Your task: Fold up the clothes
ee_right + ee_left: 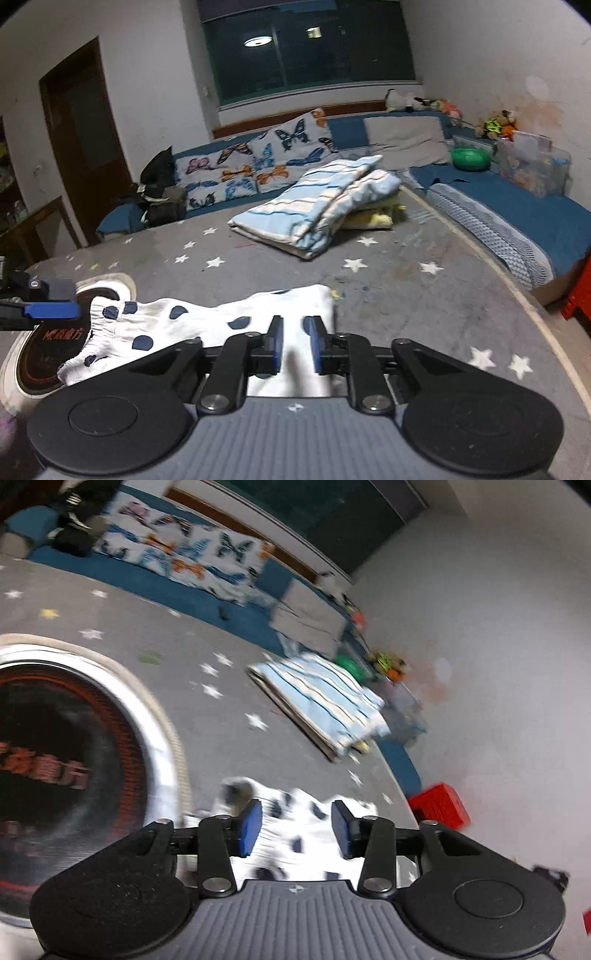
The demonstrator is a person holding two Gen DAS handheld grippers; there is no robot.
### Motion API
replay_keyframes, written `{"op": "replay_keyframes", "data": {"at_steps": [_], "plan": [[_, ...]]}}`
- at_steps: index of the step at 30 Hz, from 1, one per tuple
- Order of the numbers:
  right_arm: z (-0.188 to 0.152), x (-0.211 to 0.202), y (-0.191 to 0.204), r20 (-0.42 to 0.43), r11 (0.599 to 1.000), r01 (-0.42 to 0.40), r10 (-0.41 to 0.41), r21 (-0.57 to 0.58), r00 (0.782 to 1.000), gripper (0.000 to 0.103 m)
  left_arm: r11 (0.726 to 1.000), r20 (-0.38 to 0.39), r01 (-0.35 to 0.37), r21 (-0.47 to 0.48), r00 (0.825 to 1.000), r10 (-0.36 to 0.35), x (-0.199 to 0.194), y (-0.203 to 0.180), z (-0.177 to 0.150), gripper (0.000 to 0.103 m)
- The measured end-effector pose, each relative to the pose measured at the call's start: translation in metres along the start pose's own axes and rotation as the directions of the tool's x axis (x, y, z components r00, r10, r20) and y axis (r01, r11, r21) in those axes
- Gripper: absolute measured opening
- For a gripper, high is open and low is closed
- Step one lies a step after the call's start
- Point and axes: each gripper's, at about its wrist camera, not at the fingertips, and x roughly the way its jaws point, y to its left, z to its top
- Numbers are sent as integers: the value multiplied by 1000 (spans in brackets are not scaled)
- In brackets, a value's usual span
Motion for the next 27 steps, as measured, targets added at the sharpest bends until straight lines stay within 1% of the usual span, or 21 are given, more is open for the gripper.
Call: {"op": "replay_keyframes", "data": {"at_steps": [3,6,8,12,14,15,17,19,20,23,27], "plan": [[4,16,7,-23,1000,-16,16,-20,1000,21,1000,-38,5,20,999,-4,20,-6,-3,43],[9,31,12,-36,999,-23,21,-38,999,21,1000,-66,-2,18,998,3,39,-5,-3,42],[13,41,14,-45,999,-21,18,-47,999,21,1000,-76,-9,4,997,10,47,-1,-4,40],[16,67,9,-95,999,-20,16,-36,995,22,999,-84,-11,-41,996,7,52,10,-4,39],[14,75,6,-110,999,-17,14,-28,994,22,998,-85,-9,-58,996,4,51,15,-6,37],[13,77,5,-114,1000,-19,16,-22,993,22,998,-85,-9,-67,996,3,51,18,-6,34],[14,71,6,-104,1000,-19,17,-23,994,23,997,-85,-5,-83,996,-2,49,21,-7,33],[15,65,7,-95,1000,-20,18,-23,995,30,996,-80,3,-90,997,-10,45,20,-8,33],[15,61,7,-90,1000,-21,19,-23,996,36,997,-79,7,-82,997,-13,42,17,-9,34],[16,44,15,-76,998,-40,37,-43,996,38,999,-76,20,-45,997,-23,35,7,-14,35],[7,20,28,-75,995,-80,76,-65,994,41,999,-84,35,4,996,-34,23,-2,-26,35]]}}
